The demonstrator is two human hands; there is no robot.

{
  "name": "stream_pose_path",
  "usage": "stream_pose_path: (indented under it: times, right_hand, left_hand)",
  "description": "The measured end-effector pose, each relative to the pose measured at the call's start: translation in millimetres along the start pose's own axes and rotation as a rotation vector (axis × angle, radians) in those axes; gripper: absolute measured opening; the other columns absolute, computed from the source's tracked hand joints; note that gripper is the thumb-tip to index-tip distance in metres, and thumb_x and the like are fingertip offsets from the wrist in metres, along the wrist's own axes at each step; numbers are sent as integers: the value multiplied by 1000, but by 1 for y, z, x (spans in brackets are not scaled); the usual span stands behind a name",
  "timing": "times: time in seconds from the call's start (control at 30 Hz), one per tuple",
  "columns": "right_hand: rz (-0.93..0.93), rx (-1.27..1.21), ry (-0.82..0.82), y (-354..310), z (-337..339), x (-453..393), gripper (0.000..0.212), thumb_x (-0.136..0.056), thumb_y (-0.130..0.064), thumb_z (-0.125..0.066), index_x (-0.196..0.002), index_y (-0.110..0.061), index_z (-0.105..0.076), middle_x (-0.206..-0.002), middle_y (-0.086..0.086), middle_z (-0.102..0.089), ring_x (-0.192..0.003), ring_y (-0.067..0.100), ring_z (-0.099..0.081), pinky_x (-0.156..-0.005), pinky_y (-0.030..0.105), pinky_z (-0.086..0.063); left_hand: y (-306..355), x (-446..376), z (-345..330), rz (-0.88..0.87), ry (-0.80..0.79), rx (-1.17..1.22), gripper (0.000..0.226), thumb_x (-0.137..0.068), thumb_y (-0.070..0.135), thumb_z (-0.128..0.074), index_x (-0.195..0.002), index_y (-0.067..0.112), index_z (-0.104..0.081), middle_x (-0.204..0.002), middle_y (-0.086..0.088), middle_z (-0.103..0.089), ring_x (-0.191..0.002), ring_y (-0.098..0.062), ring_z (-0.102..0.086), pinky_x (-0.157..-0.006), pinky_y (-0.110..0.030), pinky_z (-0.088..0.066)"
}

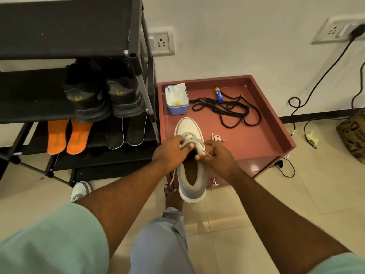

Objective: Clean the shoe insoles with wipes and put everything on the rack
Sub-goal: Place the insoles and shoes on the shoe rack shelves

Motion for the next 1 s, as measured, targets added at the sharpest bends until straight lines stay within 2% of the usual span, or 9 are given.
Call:
stream_pose_path:
  times: [0.1,0.2,0.33,0.5,0.7,0.8,0.87,0.93,1.0]
  right_hand:
    - [42,119,73,-14,3,0,50,-76,-28,-77,-121,-23,-54,-91,-6,-57,-74,4,-52,-52,13,-36]
    - [58,93,131,-36,6,0,37,-75,-21,-77,-109,-18,-62,-85,0,-59,-73,14,-55,-53,21,-38]
    - [-32,-116,89,-73,20,4,15,-80,-13,-72,-92,-15,-64,-80,8,-64,-58,15,-52,-50,24,-43]
    - [7,-303,34,-126,38,27,12,-85,5,-59,-85,-4,-67,-71,3,-63,-58,10,-55,-48,15,-47]
    - [32,-439,-2,-177,44,55,15,-90,3,-53,-99,0,-66,-78,12,-67,-47,8,-62,-37,13,-42]
    - [76,-409,23,-192,49,64,25,-91,11,-44,-100,2,-65,-75,9,-66,-41,3,-59,-36,12,-40]
    - [115,-403,47,-199,51,68,26,-89,14,-45,-101,4,-65,-76,10,-67,-44,4,-61,-39,14,-43]
    - [132,-411,53,-202,52,73,24,-87,15,-48,-101,6,-66,-78,13,-66,-44,6,-62,-41,15,-45]
    - [131,-371,38,-198,49,76,23,-85,16,-51,-99,8,-66,-76,15,-65,-44,8,-62,-41,15,-45]
  left_hand:
    - [-3,7,-1,114,16,87,38,-90,61,-57,-92,23,-62,-90,2,-66,-84,-17,-66,-81,-41,-59]
    - [1,8,5,228,1,226,35,-85,54,-69,-84,21,-59,-86,-1,-65,-82,-18,-65,-77,-35,-58]
    - [10,6,26,324,-15,392,27,-80,26,-81,-93,17,-59,-94,-4,-63,-81,-15,-57,-64,-26,-45]
    - [31,16,67,495,-194,682,17,-88,8,-69,-105,10,-68,-65,-4,-63,-59,-14,-56,-66,-31,-53]
    - [87,36,109,276,4,784,17,-97,2,-52,-105,3,-67,-80,-12,-70,-62,-20,-64,-68,-35,-59]
    - [109,45,126,168,120,737,17,-94,-4,-53,-101,7,-64,-78,-10,-67,-52,-14,-63,-46,-24,-54]
    - [120,50,135,119,180,688,19,-93,-4,-55,-104,9,-62,-78,-10,-67,-48,-10,-62,-41,-20,-48]
    - [125,54,138,101,166,650,21,-92,-5,-55,-107,7,-63,-86,-17,-71,-60,-19,-67,-56,-30,-59]
    - [126,61,135,102,115,585,22,-92,-9,-51,-102,1,-68,-90,-22,-73,-71,-26,-68,-77,-43,-60]
Point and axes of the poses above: each hand's wrist, its own x-axis away from the middle knuckle, its own z-axis out of the back of the hand, y = z × x, the point moved 2 cm from there along -x, towards the middle knuckle
